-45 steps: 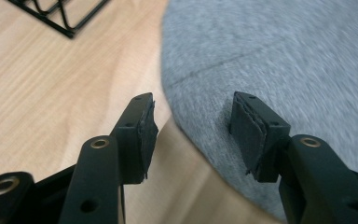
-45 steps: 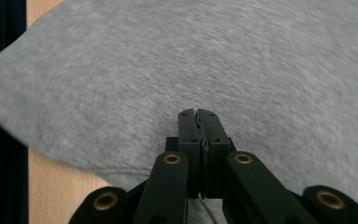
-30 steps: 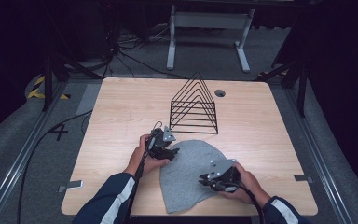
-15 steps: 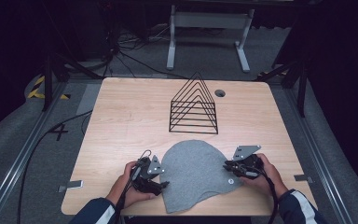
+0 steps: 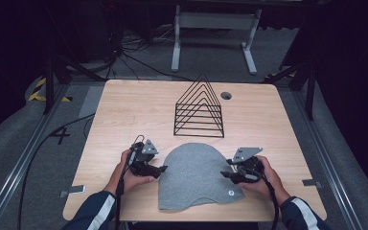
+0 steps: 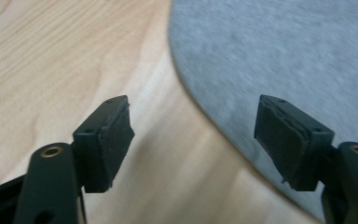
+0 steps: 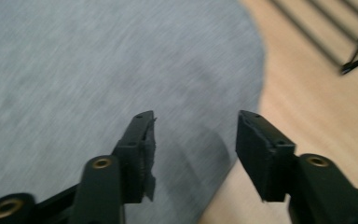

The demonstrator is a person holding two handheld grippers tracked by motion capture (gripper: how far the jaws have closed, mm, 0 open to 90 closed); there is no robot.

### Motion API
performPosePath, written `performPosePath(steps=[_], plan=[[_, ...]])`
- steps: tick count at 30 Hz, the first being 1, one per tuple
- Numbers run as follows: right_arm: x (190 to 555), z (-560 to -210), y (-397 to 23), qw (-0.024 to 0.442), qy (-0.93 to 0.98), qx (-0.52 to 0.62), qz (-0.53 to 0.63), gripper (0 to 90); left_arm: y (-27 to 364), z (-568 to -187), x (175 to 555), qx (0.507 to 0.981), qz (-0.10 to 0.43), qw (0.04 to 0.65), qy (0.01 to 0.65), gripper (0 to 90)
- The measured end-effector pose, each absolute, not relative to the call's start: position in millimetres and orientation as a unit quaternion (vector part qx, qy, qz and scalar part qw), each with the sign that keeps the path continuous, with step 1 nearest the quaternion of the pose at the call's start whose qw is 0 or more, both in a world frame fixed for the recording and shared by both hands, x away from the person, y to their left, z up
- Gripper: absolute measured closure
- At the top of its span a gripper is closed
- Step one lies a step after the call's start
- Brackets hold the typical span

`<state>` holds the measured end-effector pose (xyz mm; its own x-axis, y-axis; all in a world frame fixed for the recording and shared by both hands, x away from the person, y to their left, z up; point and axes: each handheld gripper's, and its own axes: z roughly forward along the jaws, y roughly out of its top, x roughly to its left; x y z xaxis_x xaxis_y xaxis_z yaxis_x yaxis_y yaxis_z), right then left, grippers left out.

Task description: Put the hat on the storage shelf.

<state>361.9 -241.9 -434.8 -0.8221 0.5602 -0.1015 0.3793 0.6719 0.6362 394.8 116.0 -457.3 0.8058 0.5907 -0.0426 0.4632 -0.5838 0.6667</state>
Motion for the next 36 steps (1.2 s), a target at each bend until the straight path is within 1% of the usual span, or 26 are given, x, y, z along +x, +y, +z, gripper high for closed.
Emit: performPosePath(steps=[2, 3, 4, 5, 7, 8, 9, 11, 12, 14, 17, 20, 21, 23, 24, 25, 26, 27, 30, 31, 32, 33, 36], plan=[[374.6, -434.3, -239.7, 0.145, 0.896, 0.277, 0.316, 37.4, 111.2, -460.8, 404.0, 0.888, 0.08, 0.339, 0.301, 25.2], [382.1, -435.6, -238.1, 0.138, 0.893, 0.294, 0.311, 34.9, 109.1, -462.5, 407.8, 0.889, 0.075, 0.334, 0.303, 23.1], [389.1, -438.0, -236.4, 0.13, 0.894, 0.301, 0.306, 34.2, 106.5, -465.4, 410.1, 0.888, 0.071, 0.338, 0.304, 21.5], [395.5, -441.4, -234.6, 0.133, 0.894, 0.304, 0.301, 34.1, 106.5, -465.4, 410.1, 0.888, 0.071, 0.338, 0.304, 19.9], [400.3, -443.7, -233.7, 0.132, 0.893, 0.304, 0.304, 33.7, 104.0, -465.1, 410.8, 0.888, 0.069, 0.337, 0.304, 19.1], [405.3, -445.5, -232.4, 0.125, 0.893, 0.308, 0.304, 31.8, 103.2, -465.2, 410.9, 0.89, 0.064, 0.338, 0.299, 19.1], [411.0, -447.1, -229.9, 0.121, 0.892, 0.31, 0.305, 30.5, 102.1, -465.4, 410.2, 0.891, 0.065, 0.337, 0.296, 16.7], [418.0, -447.3, -225.5, 0.121, 0.891, 0.31, 0.308, 29.6, 100.0, -465.2, 407.9, 0.895, 0.066, 0.33, 0.291, 15.3], [423.7, -448.2, -221.3, 0.126, 0.89, 0.309, 0.309, 26.4, 96.2, -465.0, 404.6, 0.903, 0.079, 0.316, 0.28, 14.7], [428.1, -450.3, -216.8, 0.127, 0.891, 0.313, 0.303, 26.1, 94.2, -466.1, 403.2, 0.901, 0.082, 0.32, 0.28, 14.3], [434.8, -455.3, -211.5, 0.116, 0.892, 0.315, 0.304, 20.4, 89.3, -465.8, 401.0, 0.905, 0.079, 0.317, 0.271, 14.1], [436.9, -455.6, -208.3, 0.115, 0.893, 0.313, 0.302, 20.3, 88.7, -465.8, 401.7, 0.905, 0.081, 0.319, 0.27, 14.2], [436.5, -454.7, -207.6, 0.112, 0.897, 0.305, 0.3, 24.7, 88.5, -465.4, 402.3, 0.906, 0.08, 0.317, 0.268, 14.4], [434.6, -453.4, -207.1, 0.111, 0.898, 0.303, 0.301, 30.8, 87.7, -464.3, 403.7, 0.909, 0.077, 0.312, 0.265, 15.0], [432.8, -452.4, -205.9, 0.109, 0.899, 0.3, 0.301, 37.6, 87.1, -463.9, 404.2, 0.909, 0.077, 0.311, 0.265, 16.1], [431.6, -451.8, -205.3, 0.106, 0.899, 0.299, 0.301, 41.2, 86.9, -462.6, 405.9, 0.911, 0.076, 0.311, 0.262, 17.3], [429.8, -450.1, -204.3, 0.103, 0.901, 0.3, 0.297, 45.7, 86.6, -461.8, 406.6, 0.909, 0.074, 0.312, 0.266, 22.0], [429.0, -449.3, -203.6, 0.103, 0.901, 0.301, 0.294, 47.6, 86.5, -461.1, 407.8, 0.908, 0.074, 0.312, 0.268, 26.0], [426.5, -447.6, -202.6, 0.1, 0.905, 0.298, 0.287, 55.9, 86.8, -460.2, 412.0, 0.908, 0.073, 0.317, 0.263, 33.1], [425.9, -447.5, -202.7, 0.099, 0.904, 0.3, 0.287, 57.9, 86.8, -460.2, 412.0, 0.908, 0.073, 0.317, 0.263, 37.5], [424.8, -447.1, -203.0, 0.095, 0.904, 0.301, 0.289, 61.8, 87.5, -458.9, 416.1, 0.906, 0.073, 0.318, 0.268, 43.0], [423.9, -447.0, -202.8, 0.093, 0.903, 0.302, 0.289, 64.4, 87.0, -458.6, 417.4, 0.905, 0.075, 0.319, 0.27, 46.2], [421.3, -447.1, -201.7, 0.089, 0.904, 0.299, 0.293, 72.7, 84.6, -458.6, 420.5, 0.905, 0.072, 0.323, 0.268, 52.0]])
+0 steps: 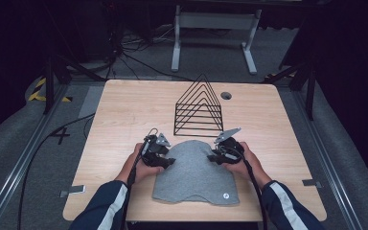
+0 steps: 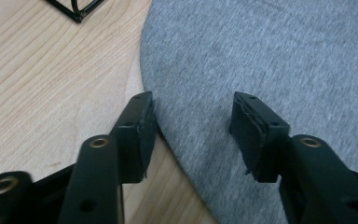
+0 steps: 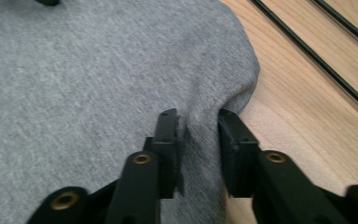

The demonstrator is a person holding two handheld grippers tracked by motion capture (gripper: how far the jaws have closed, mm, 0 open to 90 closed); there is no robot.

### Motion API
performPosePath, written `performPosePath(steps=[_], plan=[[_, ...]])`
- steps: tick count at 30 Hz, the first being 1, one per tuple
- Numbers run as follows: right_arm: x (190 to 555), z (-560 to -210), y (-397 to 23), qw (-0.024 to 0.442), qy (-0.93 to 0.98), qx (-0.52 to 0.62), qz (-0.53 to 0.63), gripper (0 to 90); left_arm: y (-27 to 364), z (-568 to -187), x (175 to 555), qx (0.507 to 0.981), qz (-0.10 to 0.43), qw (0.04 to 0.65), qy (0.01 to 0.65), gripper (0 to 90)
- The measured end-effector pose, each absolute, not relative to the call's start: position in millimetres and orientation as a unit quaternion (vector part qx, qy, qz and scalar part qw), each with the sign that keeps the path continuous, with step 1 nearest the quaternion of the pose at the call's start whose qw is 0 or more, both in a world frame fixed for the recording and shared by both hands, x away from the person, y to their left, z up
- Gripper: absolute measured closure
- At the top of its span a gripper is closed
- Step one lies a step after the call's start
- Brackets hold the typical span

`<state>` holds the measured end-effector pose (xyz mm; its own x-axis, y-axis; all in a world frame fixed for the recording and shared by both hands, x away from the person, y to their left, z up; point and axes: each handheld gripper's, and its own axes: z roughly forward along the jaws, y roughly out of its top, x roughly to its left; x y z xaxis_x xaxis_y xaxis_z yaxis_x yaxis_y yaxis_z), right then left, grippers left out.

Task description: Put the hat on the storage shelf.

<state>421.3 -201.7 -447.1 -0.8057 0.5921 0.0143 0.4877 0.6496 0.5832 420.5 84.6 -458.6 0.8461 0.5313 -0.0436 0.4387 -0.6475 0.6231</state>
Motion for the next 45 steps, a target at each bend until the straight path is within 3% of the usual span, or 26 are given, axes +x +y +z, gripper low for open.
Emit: performPosePath(steps=[2, 4, 8, 18, 26, 45], plan=[[421.1, -447.9, -202.3, 0.085, 0.902, 0.298, 0.299, 75.8, 83.0, -456.9, 421.9, 0.908, 0.066, 0.318, 0.266, 55.8], [420.8, -448.7, -204.7, 0.077, 0.901, 0.298, 0.307, 80.0, 82.4, -456.8, 422.7, 0.908, 0.054, 0.322, 0.261, 68.3], [419.3, -448.5, -207.0, 0.075, 0.9, 0.297, 0.31, 83.2, 80.9, -457.7, 422.3, 0.908, 0.039, 0.33, 0.255, 81.9], [407.4, -426.3, -216.8, 0.098, 0.893, 0.275, 0.342, 84.6, 79.9, -429.4, 409.5, 0.906, 0.095, 0.352, 0.214, 84.5], [395.6, -377.3, -229.6, 0.146, 0.878, 0.254, 0.378, 84.6, 78.2, -383.4, 410.5, 0.891, 0.127, 0.393, 0.186, 84.7], [409.2, -262.6, -249.5, 0.223, 0.84, 0.248, 0.427, 84.6, 67.8, -259.8, 435.9, 0.867, 0.193, 0.44, 0.128, 84.9]])
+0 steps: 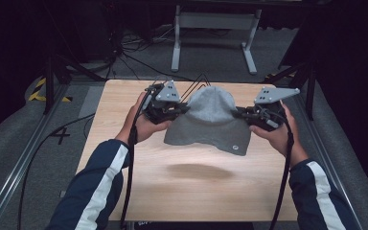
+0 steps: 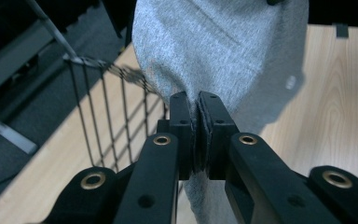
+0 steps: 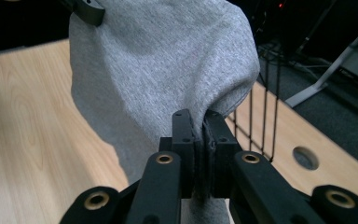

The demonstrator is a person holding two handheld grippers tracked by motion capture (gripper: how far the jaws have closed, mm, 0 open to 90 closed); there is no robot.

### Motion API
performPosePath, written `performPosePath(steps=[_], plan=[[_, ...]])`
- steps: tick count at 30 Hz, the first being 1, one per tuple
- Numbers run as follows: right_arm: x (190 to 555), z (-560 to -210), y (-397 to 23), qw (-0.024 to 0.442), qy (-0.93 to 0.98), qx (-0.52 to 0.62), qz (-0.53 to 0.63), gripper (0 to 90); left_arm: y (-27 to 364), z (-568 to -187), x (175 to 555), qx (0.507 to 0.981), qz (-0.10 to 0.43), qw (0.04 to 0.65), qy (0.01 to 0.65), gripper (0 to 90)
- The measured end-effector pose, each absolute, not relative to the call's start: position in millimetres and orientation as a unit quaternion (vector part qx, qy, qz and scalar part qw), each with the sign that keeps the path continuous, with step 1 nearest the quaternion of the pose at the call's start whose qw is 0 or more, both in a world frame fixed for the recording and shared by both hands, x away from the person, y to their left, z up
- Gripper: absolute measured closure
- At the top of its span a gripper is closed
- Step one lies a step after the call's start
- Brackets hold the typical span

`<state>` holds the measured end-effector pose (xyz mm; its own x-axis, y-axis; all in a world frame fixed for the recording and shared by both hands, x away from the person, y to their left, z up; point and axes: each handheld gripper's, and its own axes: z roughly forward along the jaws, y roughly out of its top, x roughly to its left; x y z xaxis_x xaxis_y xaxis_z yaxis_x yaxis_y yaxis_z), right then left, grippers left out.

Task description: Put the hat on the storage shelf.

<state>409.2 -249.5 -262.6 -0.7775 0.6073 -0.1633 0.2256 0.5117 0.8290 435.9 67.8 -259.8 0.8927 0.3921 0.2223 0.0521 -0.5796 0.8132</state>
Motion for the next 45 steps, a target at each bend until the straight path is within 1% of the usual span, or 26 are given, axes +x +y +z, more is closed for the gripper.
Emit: performPosePath(steps=[6, 7, 9, 16, 19, 21, 30, 34, 37, 43, 45], plan=[[422.7, -219.1, -253.2, 0.25, 0.825, 0.25, 0.441, 84.6, 65.7, -222.7, 449.5, 0.858, 0.214, 0.449, 0.126, 84.9], [422.7, -219.1, -253.2, 0.25, 0.825, 0.25, 0.441, 84.6, 65.7, -222.7, 449.5, 0.858, 0.214, 0.449, 0.126, 85.0], [429.8, -206.2, -252.5, 0.258, 0.822, 0.249, 0.443, 84.6, 66.3, -210.2, 454.1, 0.853, 0.224, 0.454, 0.126, 84.9], [451.9, -181.8, -246.6, 0.274, 0.812, 0.251, 0.45, 84.6, 68.5, -188.8, 470.8, 0.842, 0.244, 0.457, 0.149, 85.0], [458.4, -179.9, -244.2, 0.277, 0.81, 0.251, 0.452, 84.6, 69.1, -185.9, 479.1, 0.838, 0.247, 0.458, 0.163, 85.0], [465.9, -179.4, -242.5, 0.281, 0.805, 0.241, 0.464, 84.6, 71.5, -185.6, 488.9, 0.828, 0.243, 0.473, 0.176, 85.1], [491.3, -173.4, -247.7, 0.295, 0.787, 0.26, 0.474, 84.7, 67.7, -185.5, 508.3, 0.819, 0.254, 0.477, 0.191, 85.0], [501.7, -171.7, -245.5, 0.297, 0.784, 0.266, 0.477, 84.7, 64.2, -189.1, 514.0, 0.82, 0.246, 0.478, 0.197, 85.1], [506.3, -175.3, -243.3, 0.293, 0.786, 0.266, 0.476, 84.7, 64.1, -194.9, 518.7, 0.825, 0.242, 0.471, 0.199, 85.0], [512.3, -189.0, -242.9, 0.282, 0.791, 0.271, 0.471, 84.7, 66.6, -208.7, 524.4, 0.821, 0.224, 0.479, 0.213, 85.0], [512.3, -192.7, -243.6, 0.279, 0.791, 0.271, 0.471, 84.7, 66.9, -210.9, 523.8, 0.821, 0.225, 0.479, 0.213, 85.0]])
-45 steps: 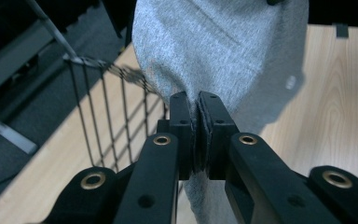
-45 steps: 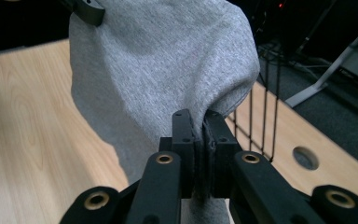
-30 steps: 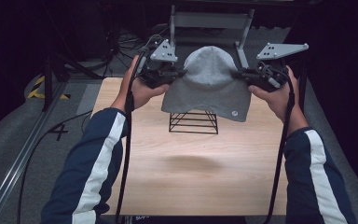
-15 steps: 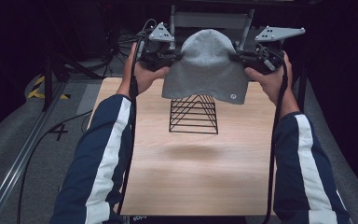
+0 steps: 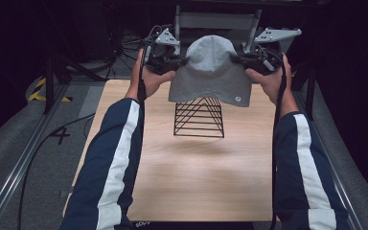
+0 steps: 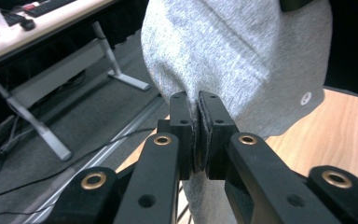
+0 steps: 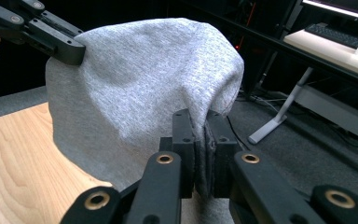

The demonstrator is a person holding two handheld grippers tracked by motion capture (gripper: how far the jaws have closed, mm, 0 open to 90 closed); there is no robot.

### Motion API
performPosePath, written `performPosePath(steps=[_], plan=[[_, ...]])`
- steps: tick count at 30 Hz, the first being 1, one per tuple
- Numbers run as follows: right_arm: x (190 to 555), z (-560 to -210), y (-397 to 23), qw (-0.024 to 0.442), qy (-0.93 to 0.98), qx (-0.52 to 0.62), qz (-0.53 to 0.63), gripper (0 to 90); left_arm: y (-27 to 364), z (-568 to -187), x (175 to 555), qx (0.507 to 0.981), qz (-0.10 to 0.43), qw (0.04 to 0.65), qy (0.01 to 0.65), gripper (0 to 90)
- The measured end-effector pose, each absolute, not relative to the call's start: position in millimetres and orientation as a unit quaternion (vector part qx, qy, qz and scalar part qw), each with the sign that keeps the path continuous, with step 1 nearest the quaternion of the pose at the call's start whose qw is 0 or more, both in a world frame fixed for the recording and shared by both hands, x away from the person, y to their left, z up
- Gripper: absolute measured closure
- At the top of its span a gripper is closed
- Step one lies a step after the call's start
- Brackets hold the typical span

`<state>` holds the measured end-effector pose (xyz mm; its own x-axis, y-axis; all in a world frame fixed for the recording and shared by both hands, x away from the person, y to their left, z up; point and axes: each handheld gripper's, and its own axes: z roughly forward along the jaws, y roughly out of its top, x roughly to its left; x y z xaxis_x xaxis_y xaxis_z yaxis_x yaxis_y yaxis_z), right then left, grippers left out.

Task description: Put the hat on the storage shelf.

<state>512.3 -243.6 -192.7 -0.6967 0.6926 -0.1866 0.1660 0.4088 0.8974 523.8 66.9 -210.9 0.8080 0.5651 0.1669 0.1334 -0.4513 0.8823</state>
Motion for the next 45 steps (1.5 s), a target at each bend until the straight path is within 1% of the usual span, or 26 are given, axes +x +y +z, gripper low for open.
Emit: performPosePath(steps=[3, 6, 11, 17, 27, 33, 43, 45], plan=[[511.9, -196.1, -243.9, 0.274, 0.792, 0.272, 0.472, 84.7, 68.3, -215.5, 524.2, 0.819, 0.216, 0.486, 0.214, 85.0], [509.8, -199.4, -243.5, 0.27, 0.795, 0.267, 0.473, 84.7, 71.1, -218.2, 521.5, 0.824, 0.218, 0.482, 0.206, 85.0], [504.0, -200.8, -240.4, 0.265, 0.801, 0.255, 0.473, 84.7, 80.9, -220.5, 516.1, 0.814, 0.215, 0.498, 0.209, 85.0], [495.6, -197.1, -235.9, 0.266, 0.804, 0.236, 0.476, 84.7, 90.3, -215.2, 506.8, 0.811, 0.216, 0.506, 0.199, 85.0], [483.5, -193.6, -234.0, 0.271, 0.807, 0.226, 0.473, 84.8, 91.7, -214.9, 495.0, 0.817, 0.217, 0.503, 0.183, 85.0], [484.9, -201.3, -234.2, 0.269, 0.811, 0.23, 0.466, 84.7, 88.1, -225.7, 497.6, 0.821, 0.211, 0.496, 0.186, 85.0], [489.8, -229.7, -237.1, 0.253, 0.819, 0.243, 0.455, 84.7, 82.1, -252.2, 501.5, 0.829, 0.196, 0.488, 0.191, 84.8], [489.9, -238.7, -237.2, 0.248, 0.821, 0.243, 0.453, 84.7, 80.3, -262.2, 501.7, 0.831, 0.188, 0.486, 0.193, 84.8]])
